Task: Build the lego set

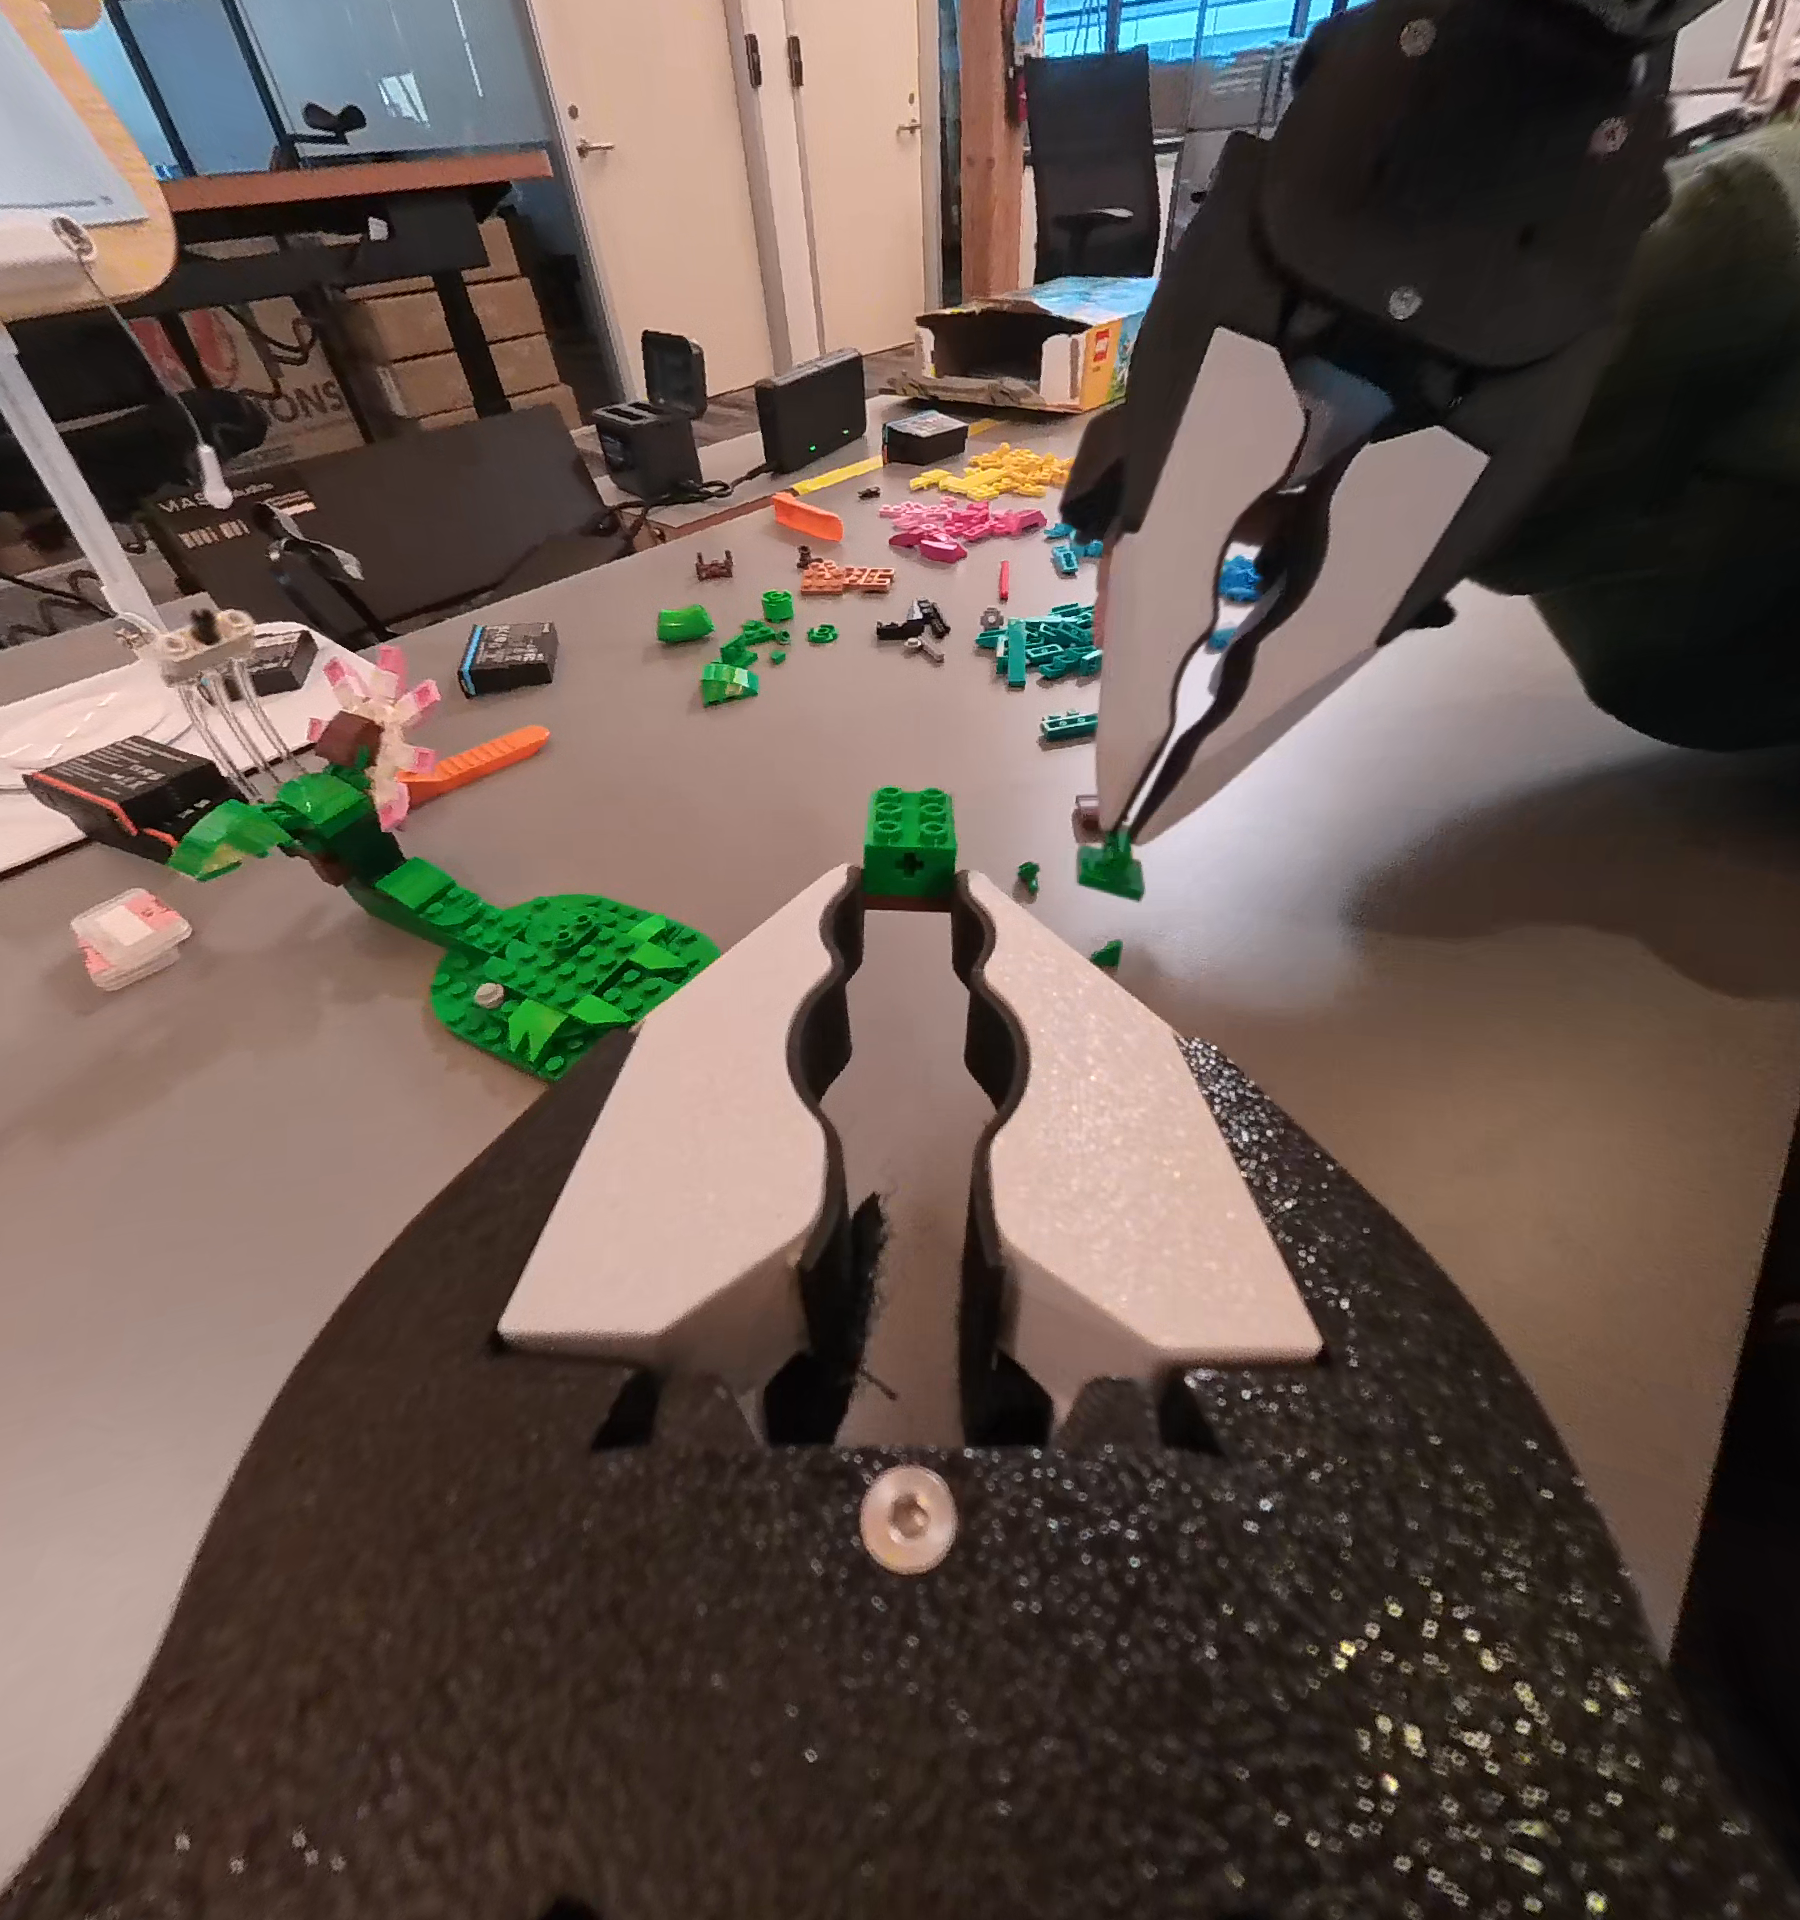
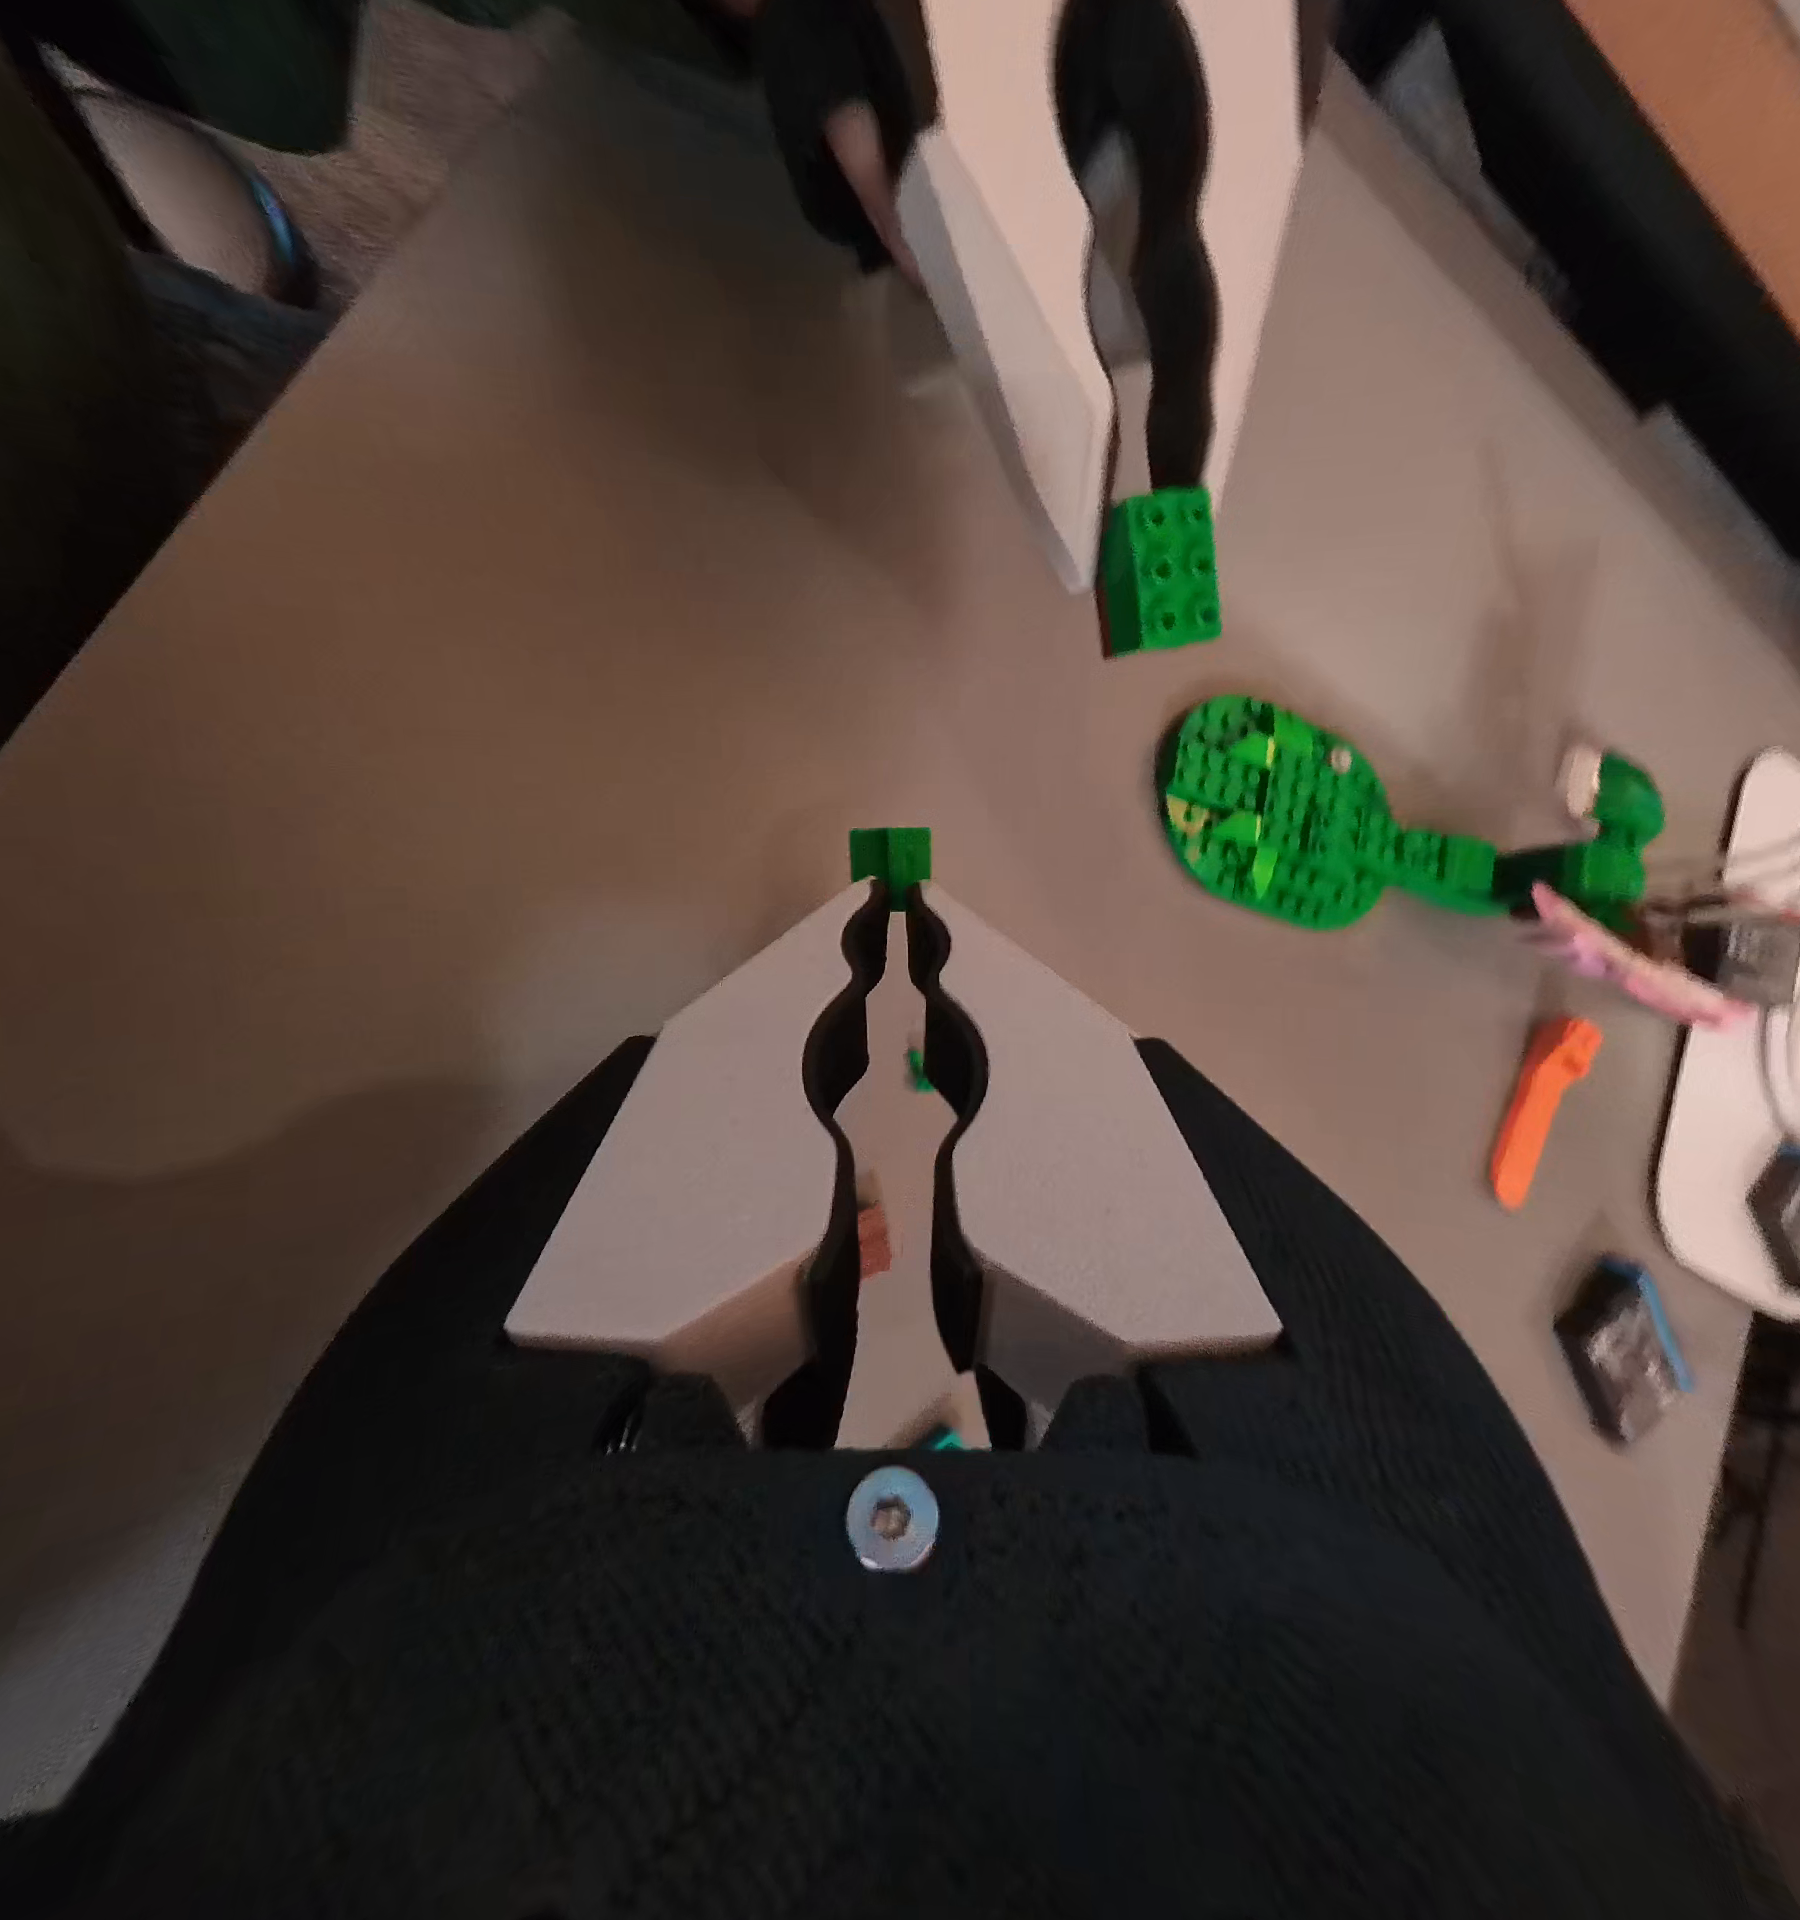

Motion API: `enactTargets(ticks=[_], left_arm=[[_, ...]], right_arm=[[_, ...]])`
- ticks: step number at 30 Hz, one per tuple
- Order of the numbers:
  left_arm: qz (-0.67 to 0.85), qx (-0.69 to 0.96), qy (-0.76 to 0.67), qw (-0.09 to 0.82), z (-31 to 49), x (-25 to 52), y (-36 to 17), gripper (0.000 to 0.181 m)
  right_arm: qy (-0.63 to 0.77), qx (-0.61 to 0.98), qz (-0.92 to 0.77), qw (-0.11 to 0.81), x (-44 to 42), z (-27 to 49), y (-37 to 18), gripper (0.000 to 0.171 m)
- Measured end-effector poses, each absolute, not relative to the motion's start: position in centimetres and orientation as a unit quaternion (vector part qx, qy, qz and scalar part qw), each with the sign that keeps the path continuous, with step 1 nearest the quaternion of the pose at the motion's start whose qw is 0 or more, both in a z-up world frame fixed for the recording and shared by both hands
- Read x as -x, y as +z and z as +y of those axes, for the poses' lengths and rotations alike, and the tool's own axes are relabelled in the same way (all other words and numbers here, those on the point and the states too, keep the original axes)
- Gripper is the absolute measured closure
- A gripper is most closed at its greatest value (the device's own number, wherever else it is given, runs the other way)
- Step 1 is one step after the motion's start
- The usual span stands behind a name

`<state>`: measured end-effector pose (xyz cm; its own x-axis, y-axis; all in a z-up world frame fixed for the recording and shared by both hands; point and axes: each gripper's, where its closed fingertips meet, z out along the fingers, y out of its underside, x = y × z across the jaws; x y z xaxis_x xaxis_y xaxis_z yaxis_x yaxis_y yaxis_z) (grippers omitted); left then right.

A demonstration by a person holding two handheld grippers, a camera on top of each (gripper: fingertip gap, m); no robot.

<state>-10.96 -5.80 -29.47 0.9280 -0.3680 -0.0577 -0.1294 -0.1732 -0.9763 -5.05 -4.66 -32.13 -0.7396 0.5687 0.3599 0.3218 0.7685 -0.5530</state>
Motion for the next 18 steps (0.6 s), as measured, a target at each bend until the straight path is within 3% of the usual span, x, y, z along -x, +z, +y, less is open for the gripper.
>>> enactTargets(ticks=[13,18], left_arm=[[0.162,0.762,-0.09,0.621,-6.0,11.5,-29.3,0.168],[0.158,0.763,-0.092,0.62,-6.0,11.8,-29.6,0.167]], right_arm=[[0.145,0.027,-0.959,0.242,5.9,-5.6,-35.3,0.17],[0.096,-0.008,-0.954,0.284,6.4,-5.1,-35.5,0.17]])
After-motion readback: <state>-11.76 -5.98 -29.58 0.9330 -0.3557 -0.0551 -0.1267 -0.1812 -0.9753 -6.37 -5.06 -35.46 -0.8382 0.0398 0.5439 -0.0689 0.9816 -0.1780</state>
